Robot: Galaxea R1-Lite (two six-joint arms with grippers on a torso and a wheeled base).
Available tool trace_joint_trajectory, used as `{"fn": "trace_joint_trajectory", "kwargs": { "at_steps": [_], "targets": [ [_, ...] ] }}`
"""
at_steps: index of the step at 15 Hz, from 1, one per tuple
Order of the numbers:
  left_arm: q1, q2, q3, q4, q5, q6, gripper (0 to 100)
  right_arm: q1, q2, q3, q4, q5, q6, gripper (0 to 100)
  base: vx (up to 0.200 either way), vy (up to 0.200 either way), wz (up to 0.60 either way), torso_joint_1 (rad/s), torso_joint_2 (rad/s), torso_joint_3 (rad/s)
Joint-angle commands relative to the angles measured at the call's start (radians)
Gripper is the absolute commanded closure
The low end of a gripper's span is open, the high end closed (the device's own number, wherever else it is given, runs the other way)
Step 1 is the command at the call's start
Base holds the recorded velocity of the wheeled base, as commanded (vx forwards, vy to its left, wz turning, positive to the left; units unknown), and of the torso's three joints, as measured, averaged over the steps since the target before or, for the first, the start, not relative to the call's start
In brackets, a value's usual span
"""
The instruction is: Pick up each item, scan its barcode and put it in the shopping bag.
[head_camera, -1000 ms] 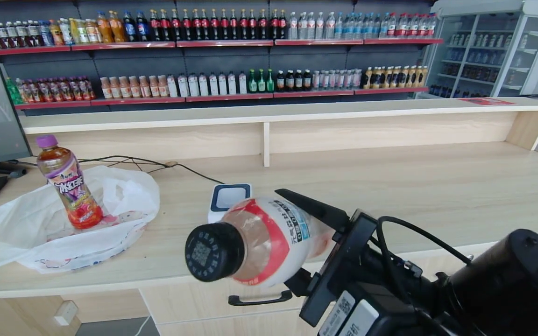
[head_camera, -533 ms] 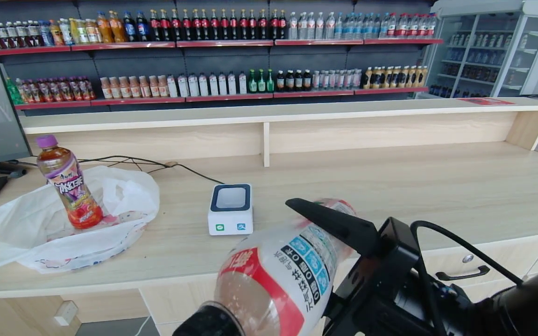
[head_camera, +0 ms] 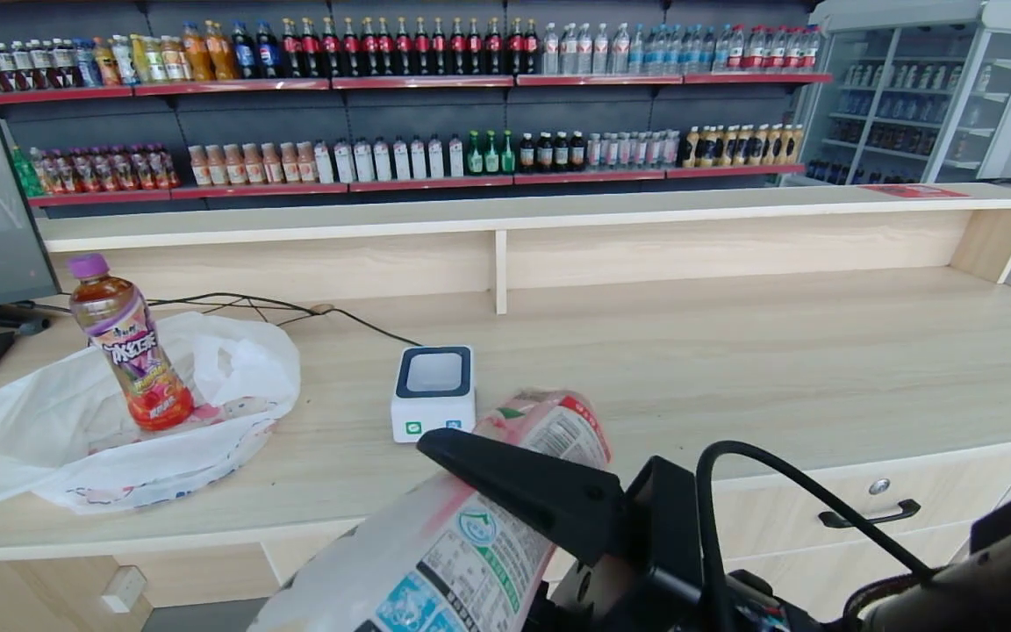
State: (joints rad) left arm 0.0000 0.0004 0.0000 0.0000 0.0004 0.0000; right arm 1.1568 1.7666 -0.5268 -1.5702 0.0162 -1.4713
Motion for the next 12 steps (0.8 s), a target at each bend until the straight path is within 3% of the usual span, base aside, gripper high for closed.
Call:
{"fn": "trace_joint_trajectory", "kwargs": {
  "at_steps": [1, 5, 12],
  "targets": [
    [0.000, 0.000, 0.000, 0.000, 0.000, 0.000, 0, 0.032, 0.008, -0.024, -0.001, 0.001, -0.041, 100, 0.000, 0.000, 0.00, 0.000, 0.00, 0.000],
    [0.000, 0.000, 0.000, 0.000, 0.000, 0.000, 0, 0.098, 0.013, -0.082, -0.001, -0.001, -0.173, 100, 0.000, 0.000, 0.00, 0.000, 0.00, 0.000],
    [0.000, 0.000, 0.000, 0.000, 0.000, 0.000, 0, 0.101, 0.024, -0.099, -0.001, -0.001, -0.176, 100, 0.000, 0.000, 0.00, 0.000, 0.00, 0.000]
  ]
}}
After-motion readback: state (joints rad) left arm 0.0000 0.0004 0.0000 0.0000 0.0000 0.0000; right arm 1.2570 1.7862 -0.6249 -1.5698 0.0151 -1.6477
